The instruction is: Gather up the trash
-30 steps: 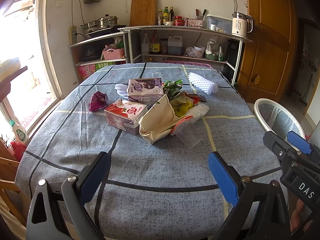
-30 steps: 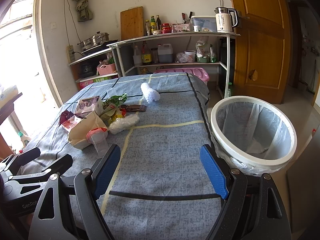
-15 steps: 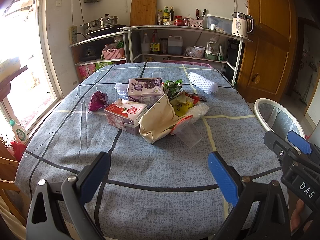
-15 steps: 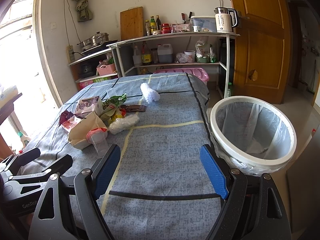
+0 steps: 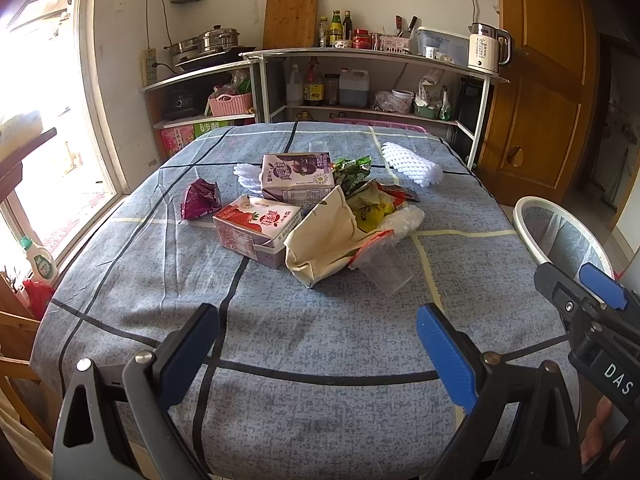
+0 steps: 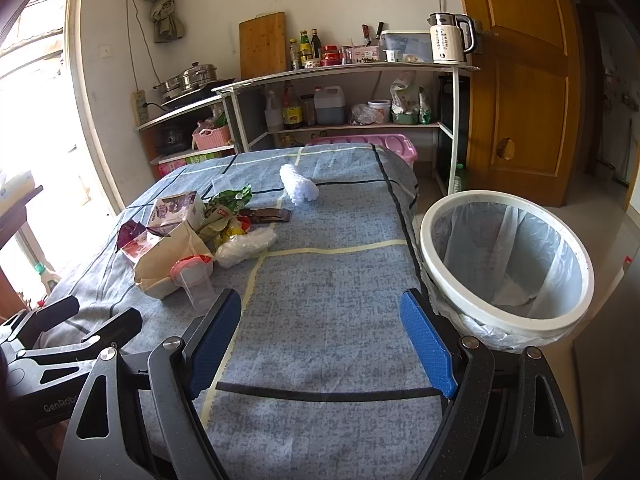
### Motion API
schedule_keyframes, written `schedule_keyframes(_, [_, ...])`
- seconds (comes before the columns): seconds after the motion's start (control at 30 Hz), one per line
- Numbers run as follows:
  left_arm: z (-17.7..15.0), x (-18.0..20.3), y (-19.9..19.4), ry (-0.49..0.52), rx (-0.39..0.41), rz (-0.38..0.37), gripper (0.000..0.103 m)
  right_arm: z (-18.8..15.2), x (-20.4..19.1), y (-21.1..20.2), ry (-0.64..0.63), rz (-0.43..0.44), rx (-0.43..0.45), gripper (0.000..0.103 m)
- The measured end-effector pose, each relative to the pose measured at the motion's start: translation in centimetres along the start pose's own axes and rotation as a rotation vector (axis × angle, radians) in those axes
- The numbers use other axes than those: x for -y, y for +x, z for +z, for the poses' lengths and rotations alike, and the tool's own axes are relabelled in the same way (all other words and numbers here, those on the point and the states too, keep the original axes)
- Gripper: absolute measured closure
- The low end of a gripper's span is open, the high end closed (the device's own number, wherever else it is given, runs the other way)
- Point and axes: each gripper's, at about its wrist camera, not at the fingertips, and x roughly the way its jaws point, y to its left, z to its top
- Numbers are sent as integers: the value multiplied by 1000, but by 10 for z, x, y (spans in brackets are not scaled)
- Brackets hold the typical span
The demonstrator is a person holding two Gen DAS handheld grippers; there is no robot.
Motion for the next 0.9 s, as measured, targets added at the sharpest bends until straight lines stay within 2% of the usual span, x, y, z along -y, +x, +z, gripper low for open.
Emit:
schedule_keyframes(0.27, [2,-11,10,-9,-16,4,3,1,-1,10,-3,14,-17,21])
schedule_keyframes(0.4, [5,-30,20,-33,-31,14,3,5,0,23,13,65,-33,21])
schedule_keyframes(0.53, [10,-52,31,-69,-44,25,3,10,-1,47,36,122,-89,21])
schedule_keyframes(0.7, [14,-79,42,-145,-72,-40,5,18,-12,70,39,126,-123,21])
schedule_keyframes(0.9, [23,-96,58,-171,-89,-63,6,35,-23,93,31,131,-133,21])
